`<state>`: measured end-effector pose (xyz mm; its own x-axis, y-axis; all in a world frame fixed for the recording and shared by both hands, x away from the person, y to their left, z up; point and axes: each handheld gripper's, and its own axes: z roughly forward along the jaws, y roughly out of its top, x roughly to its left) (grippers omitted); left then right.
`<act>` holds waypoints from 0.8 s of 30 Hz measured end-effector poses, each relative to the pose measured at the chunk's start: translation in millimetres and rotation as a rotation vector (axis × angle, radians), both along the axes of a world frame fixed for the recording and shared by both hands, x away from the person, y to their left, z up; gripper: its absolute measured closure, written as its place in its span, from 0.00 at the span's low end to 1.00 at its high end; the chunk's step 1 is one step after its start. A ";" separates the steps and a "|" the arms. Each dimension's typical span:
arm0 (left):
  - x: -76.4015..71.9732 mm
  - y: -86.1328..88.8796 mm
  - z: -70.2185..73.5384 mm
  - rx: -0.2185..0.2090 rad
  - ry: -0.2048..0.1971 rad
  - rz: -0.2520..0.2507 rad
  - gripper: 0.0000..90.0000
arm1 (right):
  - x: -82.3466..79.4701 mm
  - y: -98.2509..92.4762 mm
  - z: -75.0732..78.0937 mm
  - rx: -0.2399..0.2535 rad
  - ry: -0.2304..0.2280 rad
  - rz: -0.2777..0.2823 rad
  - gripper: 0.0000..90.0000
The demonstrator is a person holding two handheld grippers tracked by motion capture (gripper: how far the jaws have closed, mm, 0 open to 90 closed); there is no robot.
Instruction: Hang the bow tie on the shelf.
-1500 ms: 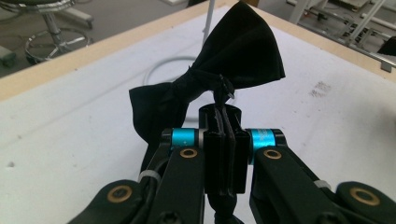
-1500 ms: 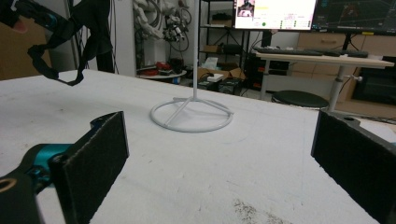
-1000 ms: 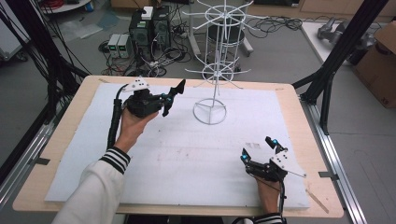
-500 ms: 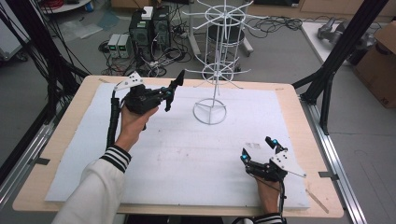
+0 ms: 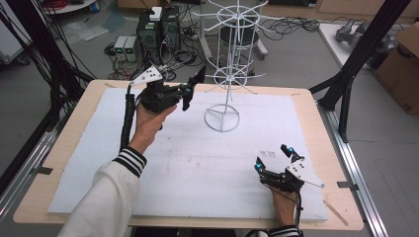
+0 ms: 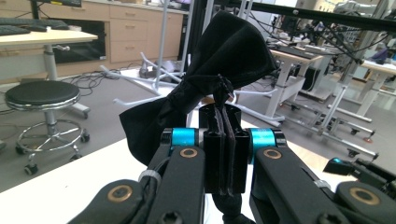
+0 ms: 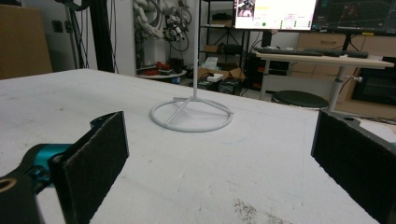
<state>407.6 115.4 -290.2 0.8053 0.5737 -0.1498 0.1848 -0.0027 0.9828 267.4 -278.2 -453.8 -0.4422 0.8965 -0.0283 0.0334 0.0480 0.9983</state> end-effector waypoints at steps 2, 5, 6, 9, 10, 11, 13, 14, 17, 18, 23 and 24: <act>1.8 -4.9 0.9 0.005 0.001 -0.007 0.97 | -0.1 0.0 0.0 0.001 0.001 0.000 0.03; 4.5 -11.4 1.5 0.015 0.002 -0.006 0.97 | -0.1 -0.2 0.0 0.002 0.003 0.002 0.03; 5.4 -13.2 1.6 0.014 0.005 -0.006 0.97 | -0.2 -0.3 0.0 0.003 0.003 0.002 0.03; 7.6 -18.9 1.8 0.019 0.010 -0.006 0.97 | -0.1 -0.4 0.0 0.004 0.004 0.001 0.03; 8.0 -20.5 1.9 0.024 0.009 -0.008 0.97 | -0.1 -0.4 0.0 0.004 0.004 0.001 0.03; 8.3 -22.0 2.1 0.028 0.009 -0.006 0.97 | -0.1 -0.4 0.0 0.006 0.004 0.003 0.03; 9.3 -25.7 2.5 0.030 0.011 -0.012 0.97 | 0.0 -0.6 0.0 0.006 0.004 0.004 0.03; 9.6 -26.8 2.7 0.032 0.010 -0.012 0.97 | -0.2 -0.5 -0.1 0.009 0.007 0.002 0.03; 10.6 -31.3 2.8 0.035 0.013 -0.010 0.97 | 0.1 -0.5 -0.1 0.008 0.003 0.004 0.03; 10.7 -32.8 2.9 0.036 0.015 -0.007 0.97 | 0.0 -0.5 0.0 0.008 0.004 0.003 0.03; 12.5 -38.5 3.9 0.040 0.019 -0.011 0.97 | -0.1 -0.4 -0.1 0.011 0.006 0.003 0.03; 13.0 -39.6 4.1 0.040 0.022 -0.010 0.97 | -0.1 -0.5 -0.1 0.011 0.005 0.003 0.03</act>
